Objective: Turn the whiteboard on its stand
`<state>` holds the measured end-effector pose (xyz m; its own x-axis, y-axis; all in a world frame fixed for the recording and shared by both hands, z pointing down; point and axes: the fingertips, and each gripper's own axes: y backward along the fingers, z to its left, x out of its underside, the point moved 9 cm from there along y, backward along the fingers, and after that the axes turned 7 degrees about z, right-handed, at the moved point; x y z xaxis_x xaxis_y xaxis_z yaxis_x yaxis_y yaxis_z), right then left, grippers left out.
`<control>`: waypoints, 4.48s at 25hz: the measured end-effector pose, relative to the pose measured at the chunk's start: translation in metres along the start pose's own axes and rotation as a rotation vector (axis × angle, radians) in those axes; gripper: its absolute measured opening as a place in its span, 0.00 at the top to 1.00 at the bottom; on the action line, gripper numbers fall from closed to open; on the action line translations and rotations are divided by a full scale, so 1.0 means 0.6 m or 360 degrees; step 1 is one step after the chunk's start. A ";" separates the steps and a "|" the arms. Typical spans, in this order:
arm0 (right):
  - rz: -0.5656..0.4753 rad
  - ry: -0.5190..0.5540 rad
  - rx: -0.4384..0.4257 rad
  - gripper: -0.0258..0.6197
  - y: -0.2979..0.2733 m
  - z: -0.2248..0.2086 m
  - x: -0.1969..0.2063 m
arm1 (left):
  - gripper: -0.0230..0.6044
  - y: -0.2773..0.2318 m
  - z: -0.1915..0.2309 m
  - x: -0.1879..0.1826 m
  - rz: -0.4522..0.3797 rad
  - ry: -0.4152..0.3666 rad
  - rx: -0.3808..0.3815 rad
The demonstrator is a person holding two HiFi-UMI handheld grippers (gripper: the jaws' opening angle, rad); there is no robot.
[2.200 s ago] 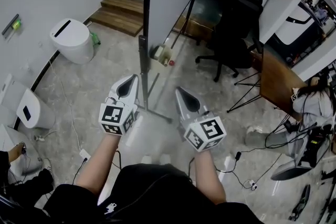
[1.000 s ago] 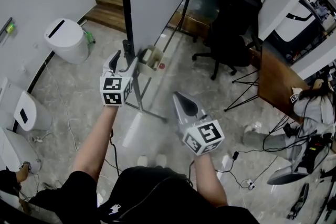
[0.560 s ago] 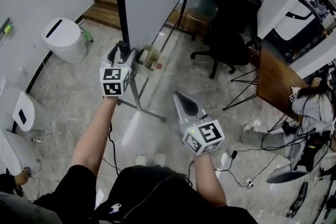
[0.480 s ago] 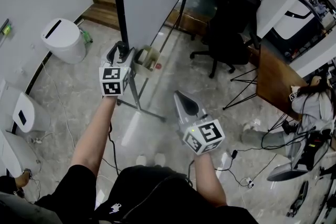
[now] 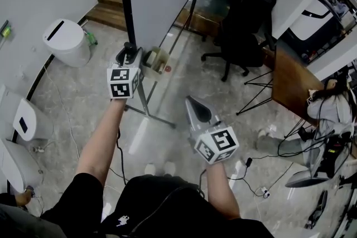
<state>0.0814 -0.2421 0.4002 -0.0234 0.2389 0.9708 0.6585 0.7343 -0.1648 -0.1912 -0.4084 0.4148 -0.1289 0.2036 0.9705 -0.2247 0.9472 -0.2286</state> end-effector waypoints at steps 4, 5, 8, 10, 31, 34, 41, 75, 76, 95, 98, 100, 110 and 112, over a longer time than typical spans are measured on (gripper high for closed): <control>-0.0006 -0.0007 0.0014 0.95 0.007 0.005 0.001 | 0.65 0.001 0.002 0.001 -0.0007 0.0027 0.0021; -0.0008 -0.0008 0.0019 0.95 0.010 0.005 0.002 | 0.65 0.001 0.002 0.001 -0.0006 0.0034 0.0021; -0.0011 -0.0015 0.0038 0.95 0.019 0.002 0.002 | 0.65 -0.001 0.000 -0.001 0.0002 0.0048 0.0021; -0.0013 -0.0017 0.0047 0.95 0.023 0.003 0.003 | 0.65 -0.002 -0.001 -0.001 0.0004 0.0050 0.0023; -0.0034 -0.0017 0.0091 0.95 0.057 0.017 0.010 | 0.66 0.015 -0.007 0.003 0.0042 0.0103 0.0018; -0.0031 -0.0019 0.0095 0.95 0.060 0.019 0.012 | 0.66 0.021 -0.007 0.005 0.0041 0.0105 0.0018; -0.0035 -0.0015 0.0091 0.95 0.063 0.026 0.016 | 0.66 0.032 -0.008 0.010 0.0053 0.0119 0.0020; -0.0064 -0.0005 0.0069 0.95 0.089 0.055 0.041 | 0.66 0.148 -0.030 0.046 0.0093 0.0173 0.0002; -0.0067 -0.0004 0.0069 0.95 0.092 0.056 0.042 | 0.66 0.152 -0.032 0.048 0.0094 0.0168 0.0002; -0.0103 0.0023 0.0053 0.95 0.109 0.062 0.034 | 0.64 0.174 -0.034 0.056 0.0064 0.0066 0.0006; -0.0101 0.0025 0.0048 0.95 0.115 0.062 0.031 | 0.60 0.189 -0.036 0.042 0.0012 0.0040 -0.0025; -0.0102 0.0027 0.0041 0.95 0.117 0.064 0.030 | 0.59 0.200 -0.035 0.033 -0.0016 0.0024 -0.0034; -0.0125 0.0050 -0.0006 0.95 0.111 0.092 0.024 | 0.70 0.278 -0.053 -0.017 -0.0217 -0.0023 0.0025; -0.0136 0.0053 0.0006 0.95 0.116 0.094 0.023 | 0.75 0.291 -0.066 -0.024 -0.0251 -0.0014 0.0066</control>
<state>0.0843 -0.1519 0.3924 -0.0543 0.1543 0.9865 0.6522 0.7536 -0.0819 -0.1901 -0.2361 0.3641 -0.0974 0.0511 0.9939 -0.2827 0.9561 -0.0769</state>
